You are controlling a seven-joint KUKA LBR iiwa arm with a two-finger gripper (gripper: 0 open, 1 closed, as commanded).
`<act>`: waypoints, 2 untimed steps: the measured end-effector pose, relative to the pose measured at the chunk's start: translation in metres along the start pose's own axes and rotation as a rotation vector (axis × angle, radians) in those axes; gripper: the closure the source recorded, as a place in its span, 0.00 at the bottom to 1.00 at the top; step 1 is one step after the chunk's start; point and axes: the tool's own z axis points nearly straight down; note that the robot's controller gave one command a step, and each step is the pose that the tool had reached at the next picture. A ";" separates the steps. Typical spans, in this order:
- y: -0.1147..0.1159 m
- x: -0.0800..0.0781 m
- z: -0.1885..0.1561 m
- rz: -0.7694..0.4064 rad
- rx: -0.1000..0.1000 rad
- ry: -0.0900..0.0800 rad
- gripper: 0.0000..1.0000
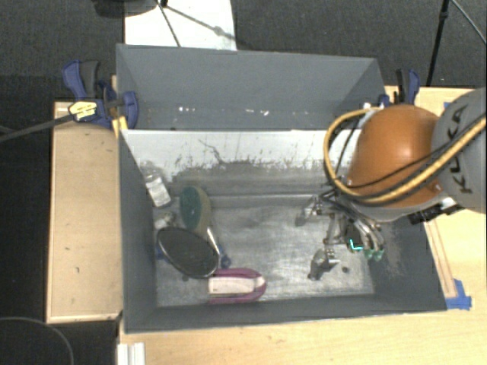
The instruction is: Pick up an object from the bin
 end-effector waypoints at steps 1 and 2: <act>0.044 0.006 0.113 -0.417 0.003 -0.029 0.00; 0.145 0.004 0.070 -0.440 -0.003 -0.012 0.00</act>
Offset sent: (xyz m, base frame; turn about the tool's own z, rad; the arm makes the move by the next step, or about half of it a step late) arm -0.0133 0.0434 -0.1161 -0.4191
